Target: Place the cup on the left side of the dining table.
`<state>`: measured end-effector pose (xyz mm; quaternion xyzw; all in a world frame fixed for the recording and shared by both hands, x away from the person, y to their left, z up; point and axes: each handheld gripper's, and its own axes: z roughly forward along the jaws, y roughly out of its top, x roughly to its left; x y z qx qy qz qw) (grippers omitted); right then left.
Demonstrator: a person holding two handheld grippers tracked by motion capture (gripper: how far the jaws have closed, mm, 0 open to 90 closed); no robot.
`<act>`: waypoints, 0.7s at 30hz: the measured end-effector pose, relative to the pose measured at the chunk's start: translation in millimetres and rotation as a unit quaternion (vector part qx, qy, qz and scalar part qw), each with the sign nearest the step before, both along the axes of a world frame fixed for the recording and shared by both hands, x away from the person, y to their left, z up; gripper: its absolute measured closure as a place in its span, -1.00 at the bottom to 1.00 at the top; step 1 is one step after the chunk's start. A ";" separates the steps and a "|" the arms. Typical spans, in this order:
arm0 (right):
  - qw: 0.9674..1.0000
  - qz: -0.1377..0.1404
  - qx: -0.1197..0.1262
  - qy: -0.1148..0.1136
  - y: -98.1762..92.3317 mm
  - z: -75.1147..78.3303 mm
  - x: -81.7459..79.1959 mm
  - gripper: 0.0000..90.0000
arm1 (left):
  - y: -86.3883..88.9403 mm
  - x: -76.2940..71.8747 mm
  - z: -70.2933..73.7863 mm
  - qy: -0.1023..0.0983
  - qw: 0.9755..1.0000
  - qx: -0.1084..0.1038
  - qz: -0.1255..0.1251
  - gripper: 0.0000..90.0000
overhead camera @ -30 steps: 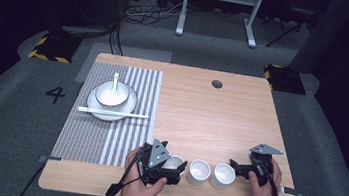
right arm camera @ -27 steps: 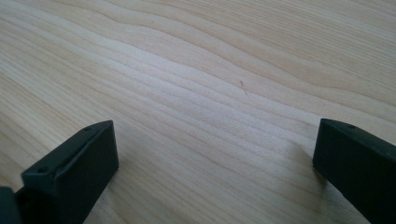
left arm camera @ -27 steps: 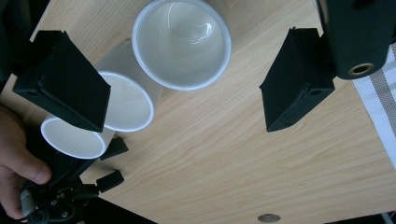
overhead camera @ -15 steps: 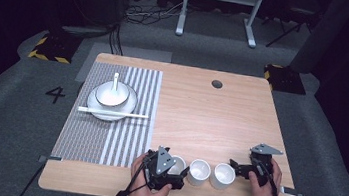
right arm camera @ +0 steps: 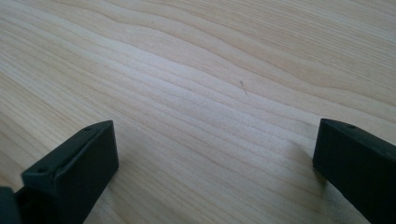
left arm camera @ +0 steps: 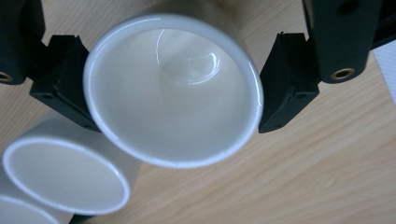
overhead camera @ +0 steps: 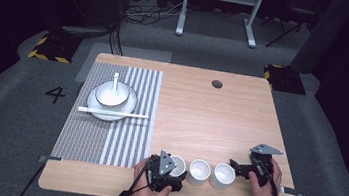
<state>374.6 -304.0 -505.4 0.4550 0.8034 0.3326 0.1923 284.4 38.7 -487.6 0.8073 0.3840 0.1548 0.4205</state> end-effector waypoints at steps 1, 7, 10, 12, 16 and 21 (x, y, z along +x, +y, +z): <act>1.000 0.000 0.000 0.000 0.0 0.0 0.0 -1.00 | 0.0 0.0 0.0 0.000 1.000 0.000 0.000 -0.45; 1.000 0.000 0.000 0.000 0.0 0.0 0.0 -1.00 | 0.8 2.8 -5.5 0.016 1.000 0.005 -0.011 -0.44; 1.000 0.000 0.000 0.000 0.1 0.0 -0.1 -1.00 | 0.7 2.7 -5.4 0.014 1.000 0.007 -0.012 -0.44; 1.000 0.000 0.000 0.000 0.1 0.0 -0.1 -1.00 | 0.6 2.7 -5.3 0.012 1.000 0.009 -0.013 -0.43; 1.000 0.000 0.000 0.000 0.0 0.0 0.0 -1.00 | 1.0 3.2 -5.5 0.010 1.000 0.010 -0.018 -0.43; 1.000 0.000 0.000 0.000 0.0 0.0 0.0 -1.00 | 0.7 3.2 -4.9 0.009 1.000 0.013 -0.019 -0.42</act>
